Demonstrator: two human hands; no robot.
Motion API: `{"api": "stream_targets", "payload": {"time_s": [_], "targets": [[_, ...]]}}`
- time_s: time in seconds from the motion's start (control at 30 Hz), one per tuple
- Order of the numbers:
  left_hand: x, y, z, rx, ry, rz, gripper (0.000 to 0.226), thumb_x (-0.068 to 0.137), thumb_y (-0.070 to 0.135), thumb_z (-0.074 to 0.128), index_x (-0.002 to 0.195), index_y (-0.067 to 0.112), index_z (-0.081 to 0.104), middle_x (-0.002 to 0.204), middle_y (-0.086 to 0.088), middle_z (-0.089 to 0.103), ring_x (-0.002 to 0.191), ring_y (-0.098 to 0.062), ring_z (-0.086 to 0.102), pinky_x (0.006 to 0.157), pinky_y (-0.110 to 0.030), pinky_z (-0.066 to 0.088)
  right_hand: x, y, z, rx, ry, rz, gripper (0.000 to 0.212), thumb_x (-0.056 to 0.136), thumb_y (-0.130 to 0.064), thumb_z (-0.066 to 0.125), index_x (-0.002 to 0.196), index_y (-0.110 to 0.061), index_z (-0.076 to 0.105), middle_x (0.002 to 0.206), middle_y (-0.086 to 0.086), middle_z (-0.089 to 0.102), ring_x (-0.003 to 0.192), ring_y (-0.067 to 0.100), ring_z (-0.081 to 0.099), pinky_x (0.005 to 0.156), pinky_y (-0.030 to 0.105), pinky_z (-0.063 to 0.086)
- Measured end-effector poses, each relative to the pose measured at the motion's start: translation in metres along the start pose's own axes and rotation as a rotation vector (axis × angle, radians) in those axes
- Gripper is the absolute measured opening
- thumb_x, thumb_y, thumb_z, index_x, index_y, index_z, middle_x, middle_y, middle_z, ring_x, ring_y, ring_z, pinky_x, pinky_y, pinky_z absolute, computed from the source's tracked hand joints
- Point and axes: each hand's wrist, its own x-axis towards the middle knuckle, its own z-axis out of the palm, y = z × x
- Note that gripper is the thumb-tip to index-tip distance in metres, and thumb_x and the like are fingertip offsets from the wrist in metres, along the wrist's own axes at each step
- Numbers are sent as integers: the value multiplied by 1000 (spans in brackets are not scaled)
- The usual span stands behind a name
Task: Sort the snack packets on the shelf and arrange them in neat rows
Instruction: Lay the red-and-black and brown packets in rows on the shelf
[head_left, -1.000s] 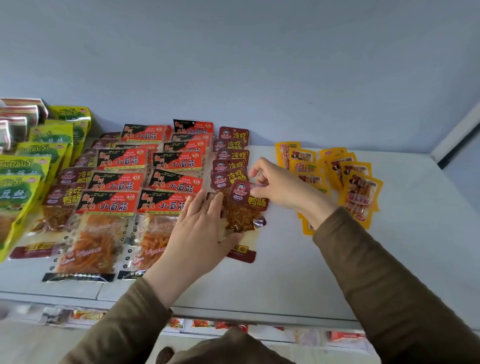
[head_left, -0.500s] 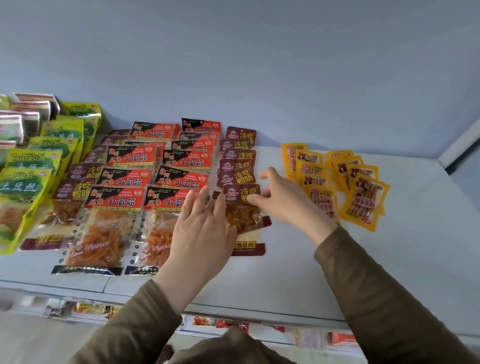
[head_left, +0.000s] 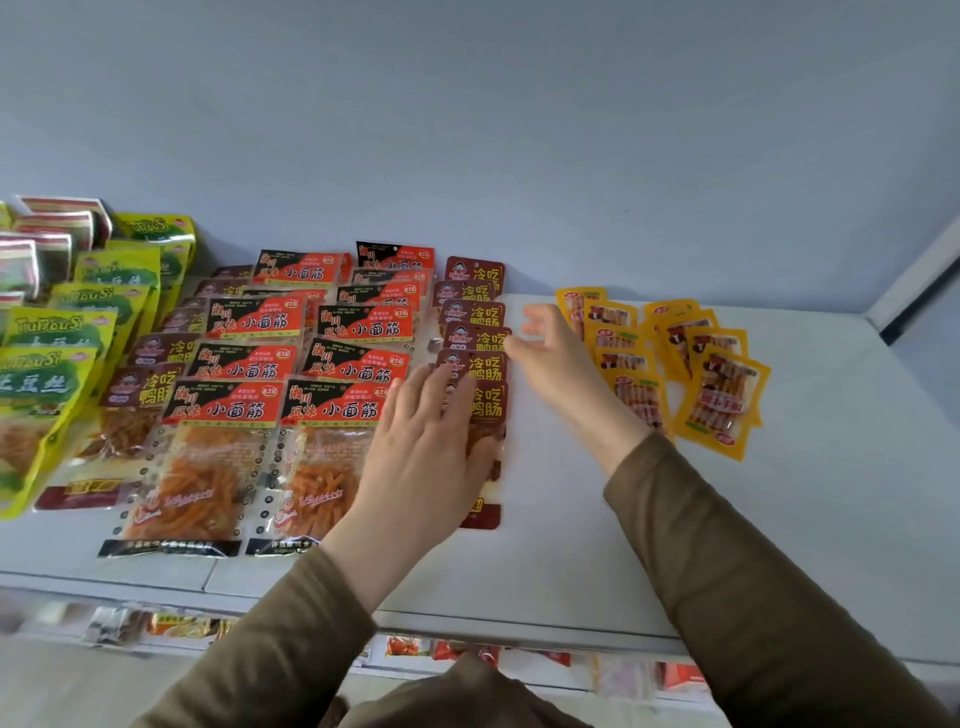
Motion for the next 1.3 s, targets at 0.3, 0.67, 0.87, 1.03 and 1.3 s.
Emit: {"api": "stream_targets", "payload": {"time_s": [0.3,0.67,0.87,1.03,1.3], "targets": [[13,4,26,36,-126,34,59,106,59,18,160,40,9,173,-6,0,159,-31,-11,127,-46,-8,16,-3,37,412,-45,111,42,103,-12,50,144,-19,42,104,-17,60,83,-6,61,71,17,55],[21,7,32,22,-139,-2,59,107,55,17,163,38,5,173,-10,-3,159,-32,-10,129,-49,-1,98,-20,30,317,42,308,51,102,-6,47,149,0,29,135,16,53,114,23,56,90,27,48],[22,5,37,21,-124,-2,57,107,51,17,162,39,7,173,-11,0,159,-32,-7,129,-50,1,111,-24,44,233,124,222,64,97,-14,61,148,-4,25,137,14,53,123,30,58,103,47,51],[22,4,38,27,-110,16,58,107,51,19,162,39,8,173,-11,1,159,-33,-5,129,-50,0,115,-16,48,206,176,142,33,97,-9,59,126,-12,44,120,10,60,108,28,64,94,47,56],[22,9,37,30,-121,-40,61,107,54,17,164,37,1,173,-12,-3,159,-34,-8,127,-49,-5,114,-12,49,226,230,138,32,99,-8,56,129,-13,45,124,10,62,100,21,62,83,35,56]]}}
